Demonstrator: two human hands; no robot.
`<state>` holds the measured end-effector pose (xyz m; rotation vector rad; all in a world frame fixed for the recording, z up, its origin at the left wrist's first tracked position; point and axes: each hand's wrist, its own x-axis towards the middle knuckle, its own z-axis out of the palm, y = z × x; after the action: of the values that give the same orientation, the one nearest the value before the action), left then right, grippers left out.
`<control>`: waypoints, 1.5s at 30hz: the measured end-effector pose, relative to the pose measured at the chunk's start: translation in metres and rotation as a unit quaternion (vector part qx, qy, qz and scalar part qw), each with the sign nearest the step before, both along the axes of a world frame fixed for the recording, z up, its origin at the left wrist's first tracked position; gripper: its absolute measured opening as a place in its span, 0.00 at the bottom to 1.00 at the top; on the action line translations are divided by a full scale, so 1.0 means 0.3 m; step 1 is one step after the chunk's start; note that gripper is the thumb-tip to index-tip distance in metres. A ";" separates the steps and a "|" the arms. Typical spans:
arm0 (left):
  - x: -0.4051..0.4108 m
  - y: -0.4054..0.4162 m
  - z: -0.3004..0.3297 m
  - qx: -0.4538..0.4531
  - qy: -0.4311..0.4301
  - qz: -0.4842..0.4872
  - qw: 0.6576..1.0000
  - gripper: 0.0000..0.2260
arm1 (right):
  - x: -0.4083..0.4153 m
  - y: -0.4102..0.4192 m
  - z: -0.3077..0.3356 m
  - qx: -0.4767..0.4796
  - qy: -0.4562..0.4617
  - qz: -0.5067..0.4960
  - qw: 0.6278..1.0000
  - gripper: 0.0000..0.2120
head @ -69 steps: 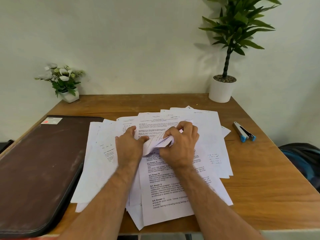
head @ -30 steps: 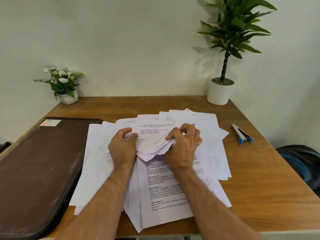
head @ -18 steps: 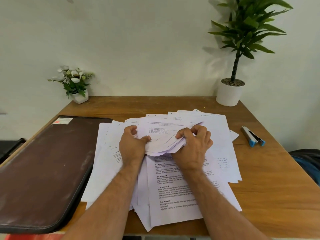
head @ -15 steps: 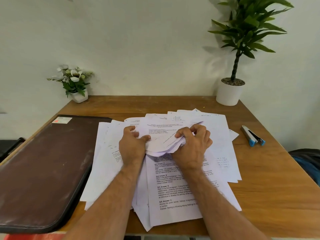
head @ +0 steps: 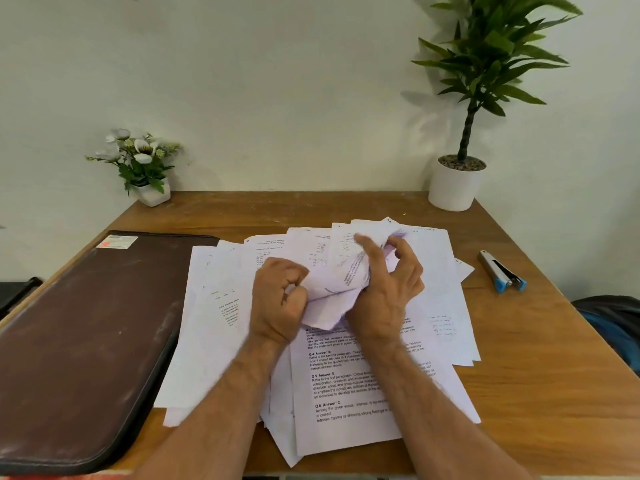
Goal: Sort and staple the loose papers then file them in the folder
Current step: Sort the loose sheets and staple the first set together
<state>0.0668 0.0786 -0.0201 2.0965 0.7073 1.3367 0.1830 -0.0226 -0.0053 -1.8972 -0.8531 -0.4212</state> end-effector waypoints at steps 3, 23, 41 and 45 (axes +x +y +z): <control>0.004 -0.018 -0.020 -0.080 -0.061 -0.014 0.995 0.16 | 0.013 -0.016 -0.016 0.005 -0.020 -0.002 1.000 0.17; 0.084 0.110 0.222 -0.265 0.242 0.032 0.933 0.06 | 0.101 -0.093 0.003 0.014 0.028 0.092 0.995 0.17; 0.391 0.049 0.148 -0.192 0.437 0.083 0.875 0.34 | 0.124 -0.103 0.001 -0.048 0.102 0.135 0.984 0.14; 0.387 0.045 0.135 -0.245 0.406 0.063 0.878 0.24 | 0.132 -0.122 -0.014 -0.050 0.104 0.122 0.986 0.16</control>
<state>0.1828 0.0919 0.0204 2.1374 1.3661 0.1942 0.2225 -0.0592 -0.0094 -1.8601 -0.9655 -0.0311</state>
